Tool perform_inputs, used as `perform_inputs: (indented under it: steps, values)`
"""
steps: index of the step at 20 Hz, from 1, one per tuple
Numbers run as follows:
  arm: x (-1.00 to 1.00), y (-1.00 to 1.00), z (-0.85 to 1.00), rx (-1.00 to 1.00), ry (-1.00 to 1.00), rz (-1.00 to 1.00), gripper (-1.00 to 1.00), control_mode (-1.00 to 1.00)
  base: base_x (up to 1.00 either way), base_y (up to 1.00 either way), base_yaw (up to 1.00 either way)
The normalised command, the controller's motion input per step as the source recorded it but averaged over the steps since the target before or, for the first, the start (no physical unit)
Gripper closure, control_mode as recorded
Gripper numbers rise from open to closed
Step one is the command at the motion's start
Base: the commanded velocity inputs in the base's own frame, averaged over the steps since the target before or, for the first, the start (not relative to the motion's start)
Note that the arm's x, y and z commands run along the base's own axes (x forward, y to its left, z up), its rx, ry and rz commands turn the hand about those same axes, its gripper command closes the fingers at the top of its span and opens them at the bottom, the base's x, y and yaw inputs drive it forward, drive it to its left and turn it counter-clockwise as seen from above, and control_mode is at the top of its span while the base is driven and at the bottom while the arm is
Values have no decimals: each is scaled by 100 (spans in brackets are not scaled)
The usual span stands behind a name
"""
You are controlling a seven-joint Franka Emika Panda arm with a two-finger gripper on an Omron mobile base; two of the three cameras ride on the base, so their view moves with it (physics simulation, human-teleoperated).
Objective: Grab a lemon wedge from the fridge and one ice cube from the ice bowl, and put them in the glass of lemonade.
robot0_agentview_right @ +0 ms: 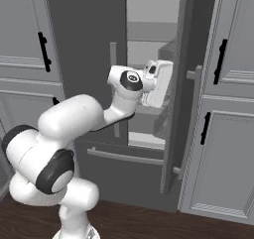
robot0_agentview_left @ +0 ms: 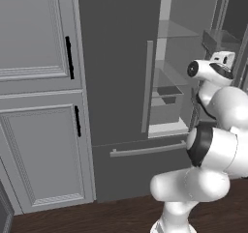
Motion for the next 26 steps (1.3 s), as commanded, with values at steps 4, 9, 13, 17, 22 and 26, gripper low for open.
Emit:
perform_inputs:
  steps: [4, 9, 13, 17, 22, 26]
  values:
    - [-8, -94, 0, 0, 0, -6, -100, -100, 0, 0, 0]
    - [-11, -86, 0, 0, 0, -4, -100, -100, 0, 0, 0]
    - [-39, -17, 6, 0, -4, 0, -100, -100, 0, 0, 0]
    - [-72, 28, 28, 0, -12, 0, -100, -100, 0, 0, 0]
    - [-43, 69, 41, 12, -16, 3, -100, -100, 0, 0, 0]
    - [0, 100, 15, 30, -15, 20, -100, -100, 0, 0, 0]
